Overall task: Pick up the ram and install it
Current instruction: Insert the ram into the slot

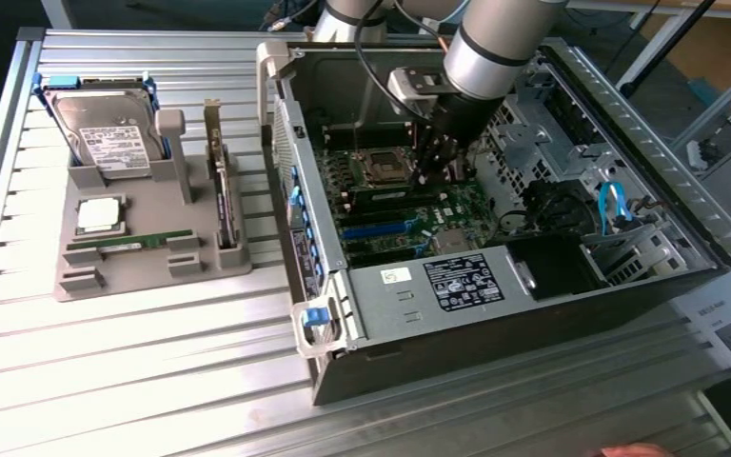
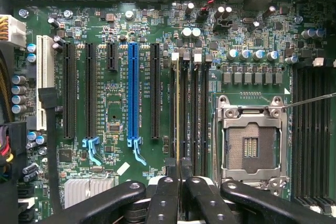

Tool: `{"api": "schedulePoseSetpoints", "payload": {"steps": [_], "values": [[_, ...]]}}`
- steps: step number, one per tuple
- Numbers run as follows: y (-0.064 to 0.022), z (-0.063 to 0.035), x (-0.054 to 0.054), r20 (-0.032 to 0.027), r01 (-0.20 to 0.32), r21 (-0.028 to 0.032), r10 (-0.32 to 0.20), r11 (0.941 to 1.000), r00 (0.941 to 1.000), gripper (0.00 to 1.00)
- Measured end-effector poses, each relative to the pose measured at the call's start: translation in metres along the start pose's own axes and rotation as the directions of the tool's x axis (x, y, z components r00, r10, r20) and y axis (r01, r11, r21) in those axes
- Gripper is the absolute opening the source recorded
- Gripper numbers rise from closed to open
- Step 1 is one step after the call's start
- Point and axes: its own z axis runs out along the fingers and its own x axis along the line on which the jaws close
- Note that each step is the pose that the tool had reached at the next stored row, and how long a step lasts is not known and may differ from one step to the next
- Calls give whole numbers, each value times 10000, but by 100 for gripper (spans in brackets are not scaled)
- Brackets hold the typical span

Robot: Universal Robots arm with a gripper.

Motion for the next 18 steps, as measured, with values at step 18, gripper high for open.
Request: {"api": "schedulePoseSetpoints", "payload": {"steps": [18], "values": [[1, 21, 2, 3, -75, 7, 75, 10000, 10000, 12]]}}
